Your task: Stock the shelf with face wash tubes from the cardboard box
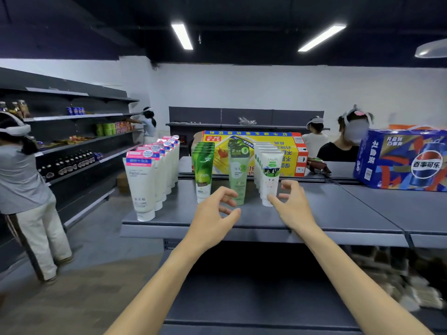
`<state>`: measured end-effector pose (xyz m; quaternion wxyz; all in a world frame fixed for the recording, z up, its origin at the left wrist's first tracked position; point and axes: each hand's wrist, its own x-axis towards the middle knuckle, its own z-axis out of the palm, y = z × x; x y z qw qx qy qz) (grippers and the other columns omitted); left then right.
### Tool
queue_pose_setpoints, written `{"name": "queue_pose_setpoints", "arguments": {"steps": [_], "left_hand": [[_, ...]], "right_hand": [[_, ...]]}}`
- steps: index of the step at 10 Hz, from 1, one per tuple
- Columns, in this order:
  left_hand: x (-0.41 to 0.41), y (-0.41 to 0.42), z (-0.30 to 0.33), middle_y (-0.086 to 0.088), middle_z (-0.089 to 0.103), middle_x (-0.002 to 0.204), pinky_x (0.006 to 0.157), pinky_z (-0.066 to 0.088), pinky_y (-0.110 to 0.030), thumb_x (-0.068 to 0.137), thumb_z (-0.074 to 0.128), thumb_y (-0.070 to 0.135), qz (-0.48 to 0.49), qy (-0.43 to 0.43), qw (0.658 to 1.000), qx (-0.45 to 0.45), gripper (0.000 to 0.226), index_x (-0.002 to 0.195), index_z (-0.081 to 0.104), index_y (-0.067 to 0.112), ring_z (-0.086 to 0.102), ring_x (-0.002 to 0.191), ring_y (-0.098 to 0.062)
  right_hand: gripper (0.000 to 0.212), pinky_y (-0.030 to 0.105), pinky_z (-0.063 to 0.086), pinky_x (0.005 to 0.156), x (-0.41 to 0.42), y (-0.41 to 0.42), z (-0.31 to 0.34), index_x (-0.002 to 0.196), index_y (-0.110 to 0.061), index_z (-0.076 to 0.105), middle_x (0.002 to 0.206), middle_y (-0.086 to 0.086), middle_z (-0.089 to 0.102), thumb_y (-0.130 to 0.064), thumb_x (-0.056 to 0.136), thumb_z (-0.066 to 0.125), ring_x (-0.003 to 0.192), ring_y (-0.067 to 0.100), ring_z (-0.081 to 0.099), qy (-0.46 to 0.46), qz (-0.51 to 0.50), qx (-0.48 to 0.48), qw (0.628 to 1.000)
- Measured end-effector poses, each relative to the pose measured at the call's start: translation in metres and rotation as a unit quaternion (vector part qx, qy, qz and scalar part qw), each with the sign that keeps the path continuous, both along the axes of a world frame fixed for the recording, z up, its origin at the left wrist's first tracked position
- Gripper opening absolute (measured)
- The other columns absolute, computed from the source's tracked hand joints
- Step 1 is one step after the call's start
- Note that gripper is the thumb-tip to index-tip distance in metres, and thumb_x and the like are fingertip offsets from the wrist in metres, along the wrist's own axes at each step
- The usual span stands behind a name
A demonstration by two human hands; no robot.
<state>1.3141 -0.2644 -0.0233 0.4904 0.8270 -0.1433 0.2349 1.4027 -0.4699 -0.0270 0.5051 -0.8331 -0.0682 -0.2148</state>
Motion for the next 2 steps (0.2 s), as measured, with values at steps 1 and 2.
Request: {"name": "queue_pose_setpoints", "arguments": {"steps": [1,2], "left_hand": [[-0.022,0.027,0.003,0.007,0.066,0.094,0.069,0.052,-0.015,0.087,0.068,0.016,-0.002,-0.010,1.000,0.002,0.023,0.105,0.060,0.028,0.065,0.075,-0.003],[-0.044,0.055,0.003,0.008,0.066,0.093,0.072,0.054,-0.019,0.086,0.068,0.018,0.003,-0.005,1.000,0.000,0.023,0.105,0.060,0.029,0.065,0.075,-0.002]], "right_hand": [[0.047,0.035,0.049,0.095,-0.027,0.023,0.001,0.129,-0.016,0.048,0.128,0.005,0.047,-0.024,0.088,0.070,0.107,0.017,0.060,-0.005,0.005,-0.004,1.000],[0.048,0.031,0.046,0.094,-0.052,0.049,0.000,0.131,-0.014,0.049,0.129,0.005,0.047,-0.025,0.090,0.070,0.110,0.017,0.058,-0.002,0.011,-0.028,1.000]]}}
